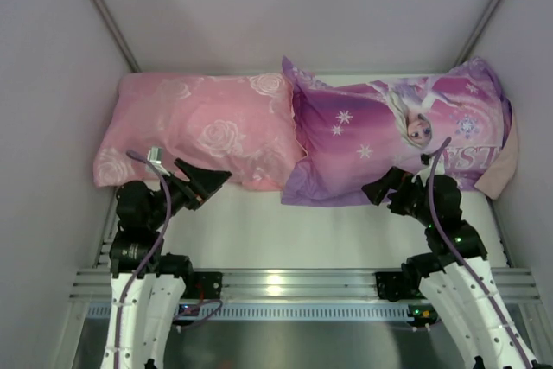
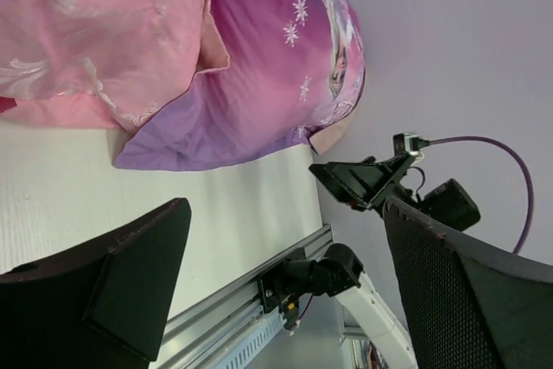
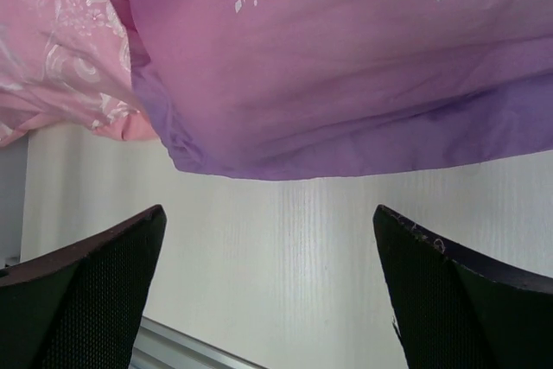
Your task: Remove the pillowcase from the pillow
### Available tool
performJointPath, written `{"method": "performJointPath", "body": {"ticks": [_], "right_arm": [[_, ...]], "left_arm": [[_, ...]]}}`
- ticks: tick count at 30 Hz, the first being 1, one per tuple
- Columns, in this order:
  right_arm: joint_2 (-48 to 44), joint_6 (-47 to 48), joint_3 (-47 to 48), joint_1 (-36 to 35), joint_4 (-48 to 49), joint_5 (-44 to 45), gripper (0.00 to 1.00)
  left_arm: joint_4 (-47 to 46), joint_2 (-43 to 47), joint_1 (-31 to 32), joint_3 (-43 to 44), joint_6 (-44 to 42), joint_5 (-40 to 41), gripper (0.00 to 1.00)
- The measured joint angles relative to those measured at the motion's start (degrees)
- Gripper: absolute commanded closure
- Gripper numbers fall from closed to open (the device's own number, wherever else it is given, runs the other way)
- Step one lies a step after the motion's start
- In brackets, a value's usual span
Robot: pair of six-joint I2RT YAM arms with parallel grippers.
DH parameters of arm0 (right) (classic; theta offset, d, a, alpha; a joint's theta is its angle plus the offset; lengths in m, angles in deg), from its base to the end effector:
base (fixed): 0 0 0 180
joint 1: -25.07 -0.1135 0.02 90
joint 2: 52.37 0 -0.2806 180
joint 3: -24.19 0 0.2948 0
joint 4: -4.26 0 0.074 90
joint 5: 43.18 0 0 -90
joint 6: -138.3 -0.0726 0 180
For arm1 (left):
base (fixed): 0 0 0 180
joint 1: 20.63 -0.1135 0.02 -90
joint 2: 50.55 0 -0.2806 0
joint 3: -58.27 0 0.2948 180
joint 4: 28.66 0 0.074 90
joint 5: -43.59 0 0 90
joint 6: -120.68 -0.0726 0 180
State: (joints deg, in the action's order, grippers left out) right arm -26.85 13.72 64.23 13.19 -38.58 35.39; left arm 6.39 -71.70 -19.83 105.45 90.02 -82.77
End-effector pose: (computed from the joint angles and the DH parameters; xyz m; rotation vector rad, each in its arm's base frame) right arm 0.1731 0.0511 0.2394 0.2940 2.1102 0.6964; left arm 0.1534 -0.0452 0.3233 -0.4435 1.8323 -1.2924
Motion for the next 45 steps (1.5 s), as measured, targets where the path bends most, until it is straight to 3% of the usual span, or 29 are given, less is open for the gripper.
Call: {"method": "performJointPath", "body": {"ticks": [9,12,18,23,29,45], "right_arm": [[-2.51,-0.13,0.02,0.00,-0.26,0.81,0.00],[-2.54,-0.15,0.02,0.00,-0.28,0.81,0.00],[-2.54,-0.44,0.02,0.00,-0.33,0.81,0.01],[-2.95,-0.48,1.70,0.00,-1.64,0.83,0.01],[-4.90,-0.04,4.26,0.00,-3.02,0.92,0.00],[-6.19,0.11,4.79,0.00,-4.96,0.98,0.00]], "left_arm": [[1.70,-13.49,2.51,2.21,-6.08,3.19,0.05],[1.62,-19.30,10.91,5.75,-7.15,8.96,0.05],[-3.96,-32.72,36.30,11.58,-8.52,20.59,0.04],[-11.15,-46.77,45.29,13.79,-9.27,23.91,0.01],[-15.26,-61.55,48.11,19.91,-11.39,26.71,0.01],[-17.29,-86.18,47.84,43.82,-16.41,29.66,0.03]]}}
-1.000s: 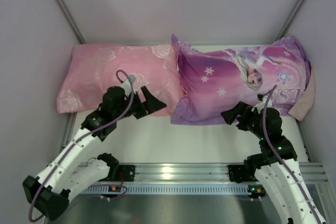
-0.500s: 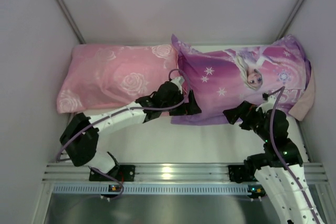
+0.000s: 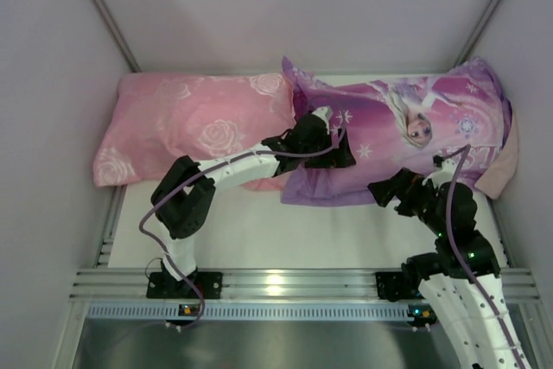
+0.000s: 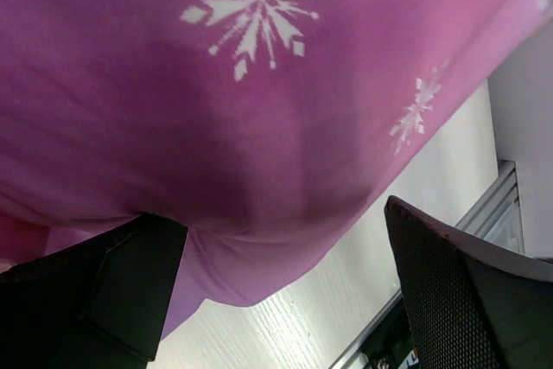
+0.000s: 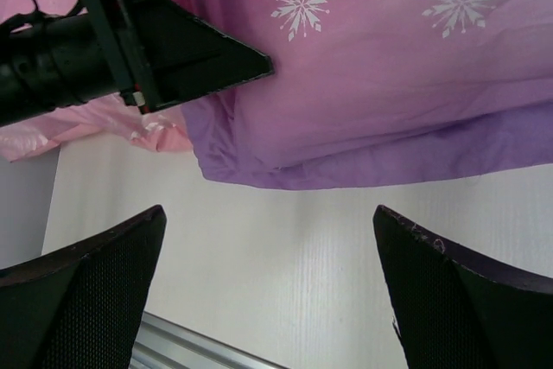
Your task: Remove the pillowcase from the pillow
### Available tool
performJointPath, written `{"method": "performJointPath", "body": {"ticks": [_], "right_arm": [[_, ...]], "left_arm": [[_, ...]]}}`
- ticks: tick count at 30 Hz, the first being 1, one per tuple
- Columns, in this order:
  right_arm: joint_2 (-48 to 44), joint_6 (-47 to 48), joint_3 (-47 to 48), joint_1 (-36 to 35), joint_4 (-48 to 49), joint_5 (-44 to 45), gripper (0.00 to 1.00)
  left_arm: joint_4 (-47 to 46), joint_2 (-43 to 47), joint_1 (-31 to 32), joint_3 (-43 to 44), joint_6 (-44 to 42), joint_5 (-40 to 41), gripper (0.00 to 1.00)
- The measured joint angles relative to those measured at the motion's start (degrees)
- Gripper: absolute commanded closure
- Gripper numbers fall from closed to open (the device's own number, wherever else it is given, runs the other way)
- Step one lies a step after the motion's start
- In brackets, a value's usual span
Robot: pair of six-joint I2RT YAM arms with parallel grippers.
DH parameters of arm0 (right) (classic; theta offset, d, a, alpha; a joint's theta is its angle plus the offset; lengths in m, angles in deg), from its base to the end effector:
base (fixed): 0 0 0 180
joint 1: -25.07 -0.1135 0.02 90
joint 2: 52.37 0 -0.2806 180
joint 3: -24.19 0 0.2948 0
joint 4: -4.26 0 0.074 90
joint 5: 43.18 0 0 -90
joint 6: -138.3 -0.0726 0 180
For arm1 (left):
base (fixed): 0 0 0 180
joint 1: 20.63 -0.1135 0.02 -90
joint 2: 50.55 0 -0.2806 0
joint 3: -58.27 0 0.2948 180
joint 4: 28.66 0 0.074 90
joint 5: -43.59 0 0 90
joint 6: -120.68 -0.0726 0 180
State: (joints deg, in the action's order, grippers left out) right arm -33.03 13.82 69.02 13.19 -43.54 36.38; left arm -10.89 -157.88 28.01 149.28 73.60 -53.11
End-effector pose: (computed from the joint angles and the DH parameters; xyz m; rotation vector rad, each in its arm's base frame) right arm 0.1498 0.0450 0.2781 0.2742 2.0029 0.7021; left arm 0.3290 -0.3865 0.2166 0.1904 2.3466 -0.9911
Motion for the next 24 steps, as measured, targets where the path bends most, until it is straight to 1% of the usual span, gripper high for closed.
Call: {"method": "performJointPath", "body": {"ticks": [3,4,5,6,8,9,14,17,20,24], "right_arm": [[-0.59,0.02,0.98,0.00,-0.28,-0.04,0.00],[-0.61,0.02,1.27,0.00,-0.33,0.00,0.01],[-0.63,0.02,1.60,0.00,-0.42,0.00,0.01],[-0.63,0.02,1.88,0.00,-0.46,0.04,0.01],[-0.66,0.02,1.95,0.00,-0.42,0.04,0.01],[-0.66,0.02,1.95,0.00,-0.50,0.11,0.00],[-0.96,0.02,1.95,0.00,-0.87,1.25,0.01],[-1.60,-0.11,2.01,0.00,-1.57,3.13,0.01],[-1.90,-0.31,2.73,0.00,-2.56,5.03,0.01],[-1.90,-0.59,4.02,0.00,-2.95,6.54,0.01]], "left_arm": [[0.24,-2.36,-0.35,0.72,0.28,0.55,0.04],[0.44,-2.93,-0.46,0.87,0.44,0.76,0.07],[0.68,-3.45,-0.55,1.09,0.52,0.90,0.16],[0.94,-3.89,-0.61,1.53,0.57,1.09,0.45],[1.31,-4.74,-0.76,2.45,0.66,1.27,0.69],[1.29,-5.05,-0.90,2.75,0.48,1.20,1.00],[1.09,-5.01,-1.25,3.10,0.11,0.55,1.00],[1.33,-3.15,-1.20,2.29,-0.04,0.57,1.00],[2.12,1.73,-0.94,0.50,-0.52,0.59,1.00],[4.70,11.96,-0.35,-0.33,-0.90,0.00,1.00]]}}
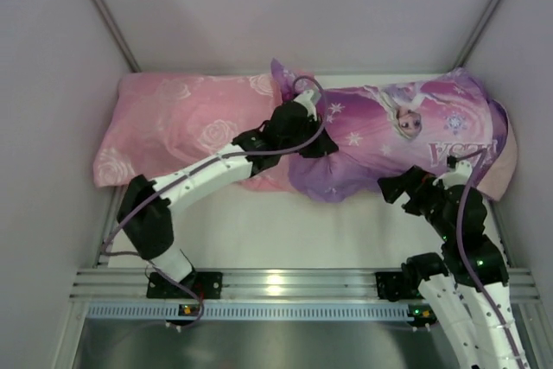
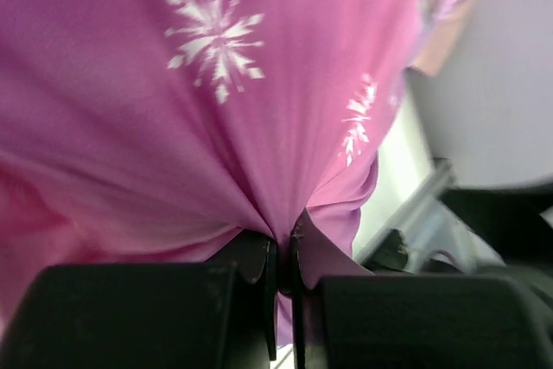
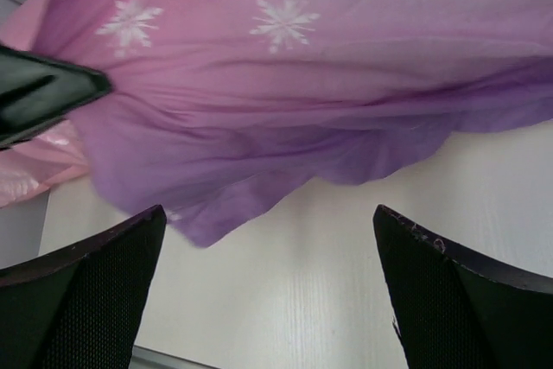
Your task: Remove the pillowcase from the pillow
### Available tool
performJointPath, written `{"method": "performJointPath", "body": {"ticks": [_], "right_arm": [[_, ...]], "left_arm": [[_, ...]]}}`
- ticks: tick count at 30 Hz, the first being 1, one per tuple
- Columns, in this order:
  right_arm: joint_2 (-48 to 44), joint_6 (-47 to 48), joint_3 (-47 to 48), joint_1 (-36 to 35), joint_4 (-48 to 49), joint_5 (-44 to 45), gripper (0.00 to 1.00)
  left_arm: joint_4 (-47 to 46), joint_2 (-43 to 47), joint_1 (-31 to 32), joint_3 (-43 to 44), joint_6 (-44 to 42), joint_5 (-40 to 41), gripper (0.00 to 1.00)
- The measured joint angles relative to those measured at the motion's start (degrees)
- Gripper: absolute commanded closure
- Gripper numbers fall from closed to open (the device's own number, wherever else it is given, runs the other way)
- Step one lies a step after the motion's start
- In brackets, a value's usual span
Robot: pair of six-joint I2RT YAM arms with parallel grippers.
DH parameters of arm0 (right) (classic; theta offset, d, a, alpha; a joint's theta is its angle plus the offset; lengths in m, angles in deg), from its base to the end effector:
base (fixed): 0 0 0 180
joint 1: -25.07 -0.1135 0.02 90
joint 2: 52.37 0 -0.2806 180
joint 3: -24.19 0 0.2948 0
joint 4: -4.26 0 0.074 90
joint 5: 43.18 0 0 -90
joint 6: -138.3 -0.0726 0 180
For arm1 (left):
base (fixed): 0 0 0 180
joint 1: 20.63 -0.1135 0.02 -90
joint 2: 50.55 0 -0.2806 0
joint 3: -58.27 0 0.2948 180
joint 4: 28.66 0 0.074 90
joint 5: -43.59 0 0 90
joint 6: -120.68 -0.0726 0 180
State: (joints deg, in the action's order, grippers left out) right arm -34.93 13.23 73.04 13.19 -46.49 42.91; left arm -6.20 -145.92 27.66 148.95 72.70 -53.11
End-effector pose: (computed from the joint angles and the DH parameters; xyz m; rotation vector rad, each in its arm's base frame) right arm 0.1380 0.0341 0.3027 0.3467 1.9253 0.6134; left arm 0.3064 -0.3566 0.3021 0.2013 2.2185 -1.0563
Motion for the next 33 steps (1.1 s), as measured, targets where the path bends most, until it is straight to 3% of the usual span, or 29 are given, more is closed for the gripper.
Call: {"method": "performJointPath", "body": {"ticks": [10,15,22,25,33], "right_arm": [[6.88,1.40,8.07,0.00,-1.88,4.76,0.01],[13.16,2.64,10.27,0.00,-1.31,5.31,0.00],[21.14,2.95,4.98,-0.74,8.57,-9.66,0.00],[27.02,3.02,2.62,-4.98,13.38,-13.62,0.01],[32.09,5.22,5.95,-10.93,15.04,-7.02,0.01]], "left_arm": [[10.60,30.60,3.21,-0.02,-1.03,0.79,1.00],[17.00,39.56,3.06,3.37,-1.75,0.22,1.00],[20.24,35.95,3.06,14.53,-1.81,-5.60,1.00],[20.98,31.43,2.99,18.60,-1.68,-8.33,1.00],[24.68,24.33,2.58,28.96,-1.62,-12.98,1.00]]}}
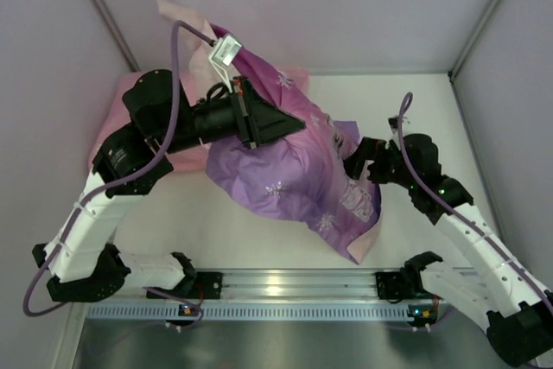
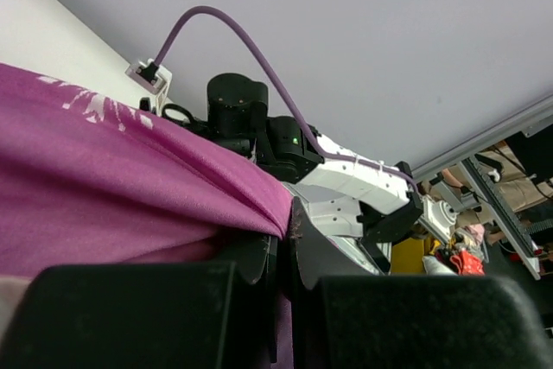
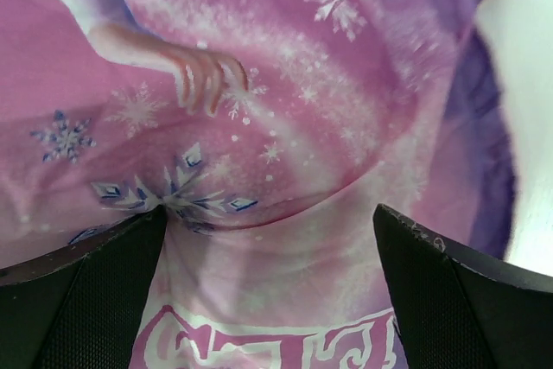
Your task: Remove the pillowcase from the pillow
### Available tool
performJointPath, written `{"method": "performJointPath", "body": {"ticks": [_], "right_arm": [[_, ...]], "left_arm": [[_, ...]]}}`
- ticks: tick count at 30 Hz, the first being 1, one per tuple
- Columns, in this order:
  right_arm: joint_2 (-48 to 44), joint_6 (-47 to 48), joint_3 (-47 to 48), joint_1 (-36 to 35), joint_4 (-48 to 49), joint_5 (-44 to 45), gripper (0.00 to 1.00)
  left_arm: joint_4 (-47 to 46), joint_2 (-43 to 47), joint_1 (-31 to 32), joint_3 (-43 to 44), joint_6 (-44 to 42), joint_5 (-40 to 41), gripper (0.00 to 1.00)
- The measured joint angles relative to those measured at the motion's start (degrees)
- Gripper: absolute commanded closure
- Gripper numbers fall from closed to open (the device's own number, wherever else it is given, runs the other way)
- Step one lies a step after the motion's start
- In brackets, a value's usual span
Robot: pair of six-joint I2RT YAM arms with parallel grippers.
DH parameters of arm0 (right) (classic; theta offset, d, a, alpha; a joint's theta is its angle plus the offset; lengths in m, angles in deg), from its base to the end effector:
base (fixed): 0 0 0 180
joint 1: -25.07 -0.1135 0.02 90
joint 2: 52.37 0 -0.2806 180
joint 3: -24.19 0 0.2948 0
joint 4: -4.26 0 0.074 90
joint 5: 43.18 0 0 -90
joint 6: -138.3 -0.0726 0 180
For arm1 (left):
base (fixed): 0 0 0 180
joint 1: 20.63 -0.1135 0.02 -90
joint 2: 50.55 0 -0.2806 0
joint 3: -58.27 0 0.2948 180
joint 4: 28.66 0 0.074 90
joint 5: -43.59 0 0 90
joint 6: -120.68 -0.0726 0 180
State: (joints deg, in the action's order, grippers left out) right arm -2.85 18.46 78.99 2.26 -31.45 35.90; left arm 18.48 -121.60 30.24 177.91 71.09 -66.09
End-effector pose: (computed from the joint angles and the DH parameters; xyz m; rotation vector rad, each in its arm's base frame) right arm 0.2313 0.1122 0.2805 0.0146 2.1821 0.7397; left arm 0.1490 -0.2219 0.6036 0.4652 1.6983 -1.4815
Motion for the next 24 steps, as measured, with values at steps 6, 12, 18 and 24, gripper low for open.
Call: {"method": "performJointPath", "body": {"ticks": [6,12,18,24], "right_arm": [[3.72,0.68,5.49,-0.35,0.85,-0.17,0.01],[4.63,1.60,7.06,-0.83,-2.73,6.64,0.01],[5.03,3.69,15.63,-0.70,-6.54,13.11,0.01],[9.05,4.33,19.93,0.20,-6.51,14.45,0.00]], "left_arm": [[2.34,-1.20,-0.48,6.43,1.62,-1.18,1.00],[2.84,-4.31,-0.48,9.27,3.56,-3.45,1.00],[2.38,-4.26,-0.48,12.24,5.70,-5.03,1.00],[0.44,-2.95,-0.20,13.16,9.22,-9.35,1.00]]}}
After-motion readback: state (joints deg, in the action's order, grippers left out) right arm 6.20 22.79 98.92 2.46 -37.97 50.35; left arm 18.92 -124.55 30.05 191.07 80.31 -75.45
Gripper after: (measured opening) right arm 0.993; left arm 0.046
